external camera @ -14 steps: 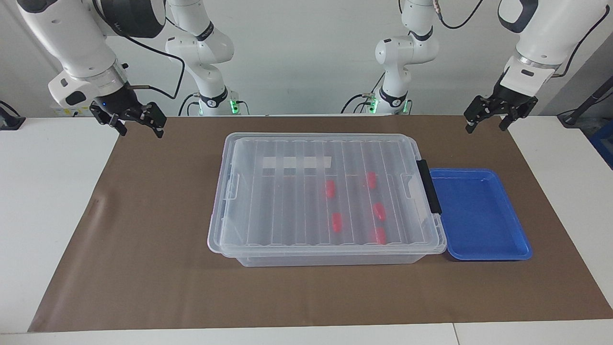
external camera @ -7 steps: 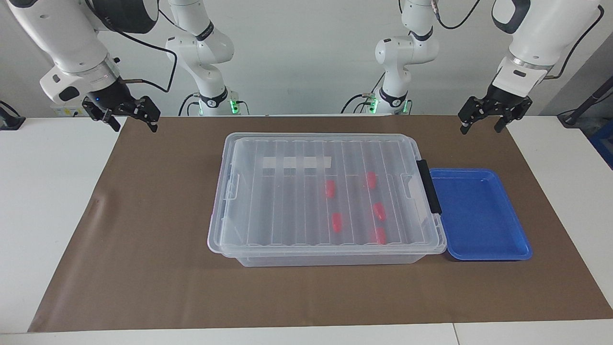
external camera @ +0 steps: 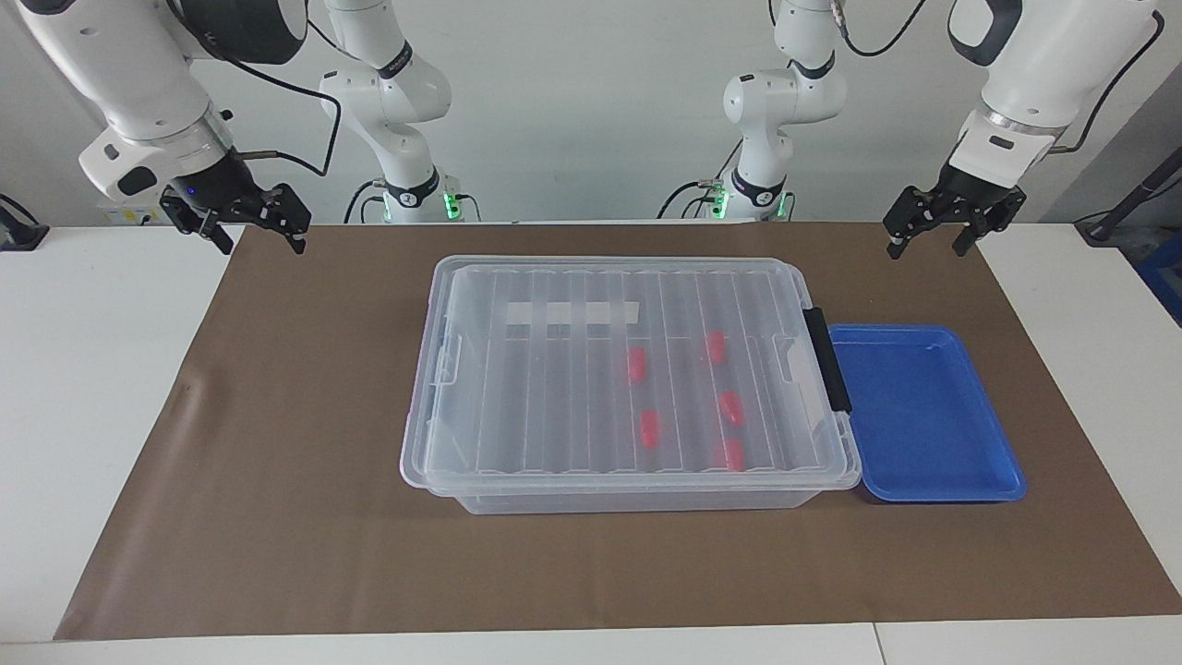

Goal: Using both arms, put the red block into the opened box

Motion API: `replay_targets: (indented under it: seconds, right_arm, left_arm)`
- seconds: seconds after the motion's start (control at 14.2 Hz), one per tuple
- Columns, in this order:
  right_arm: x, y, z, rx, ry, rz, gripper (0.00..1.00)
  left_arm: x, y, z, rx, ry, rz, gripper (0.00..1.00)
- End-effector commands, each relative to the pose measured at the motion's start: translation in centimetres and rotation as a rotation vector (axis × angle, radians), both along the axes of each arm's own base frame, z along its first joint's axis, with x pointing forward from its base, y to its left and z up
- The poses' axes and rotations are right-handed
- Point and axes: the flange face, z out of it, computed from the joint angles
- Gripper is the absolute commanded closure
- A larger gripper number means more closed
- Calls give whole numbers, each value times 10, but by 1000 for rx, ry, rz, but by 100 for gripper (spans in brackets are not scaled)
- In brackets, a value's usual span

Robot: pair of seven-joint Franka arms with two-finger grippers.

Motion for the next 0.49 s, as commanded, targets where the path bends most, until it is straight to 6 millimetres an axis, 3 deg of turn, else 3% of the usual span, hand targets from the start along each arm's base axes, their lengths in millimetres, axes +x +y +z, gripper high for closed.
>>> replay_targets:
  seconds: [0.0, 0.42]
  right_arm:
    - [0, 5, 6, -70, -15, 40, 0]
    - [1, 9, 7, 12, -32, 28, 0]
  left_arm:
    - [-8, 0, -1, -14, -17, -9, 0]
    - [-8, 0, -1, -14, -17, -3, 0]
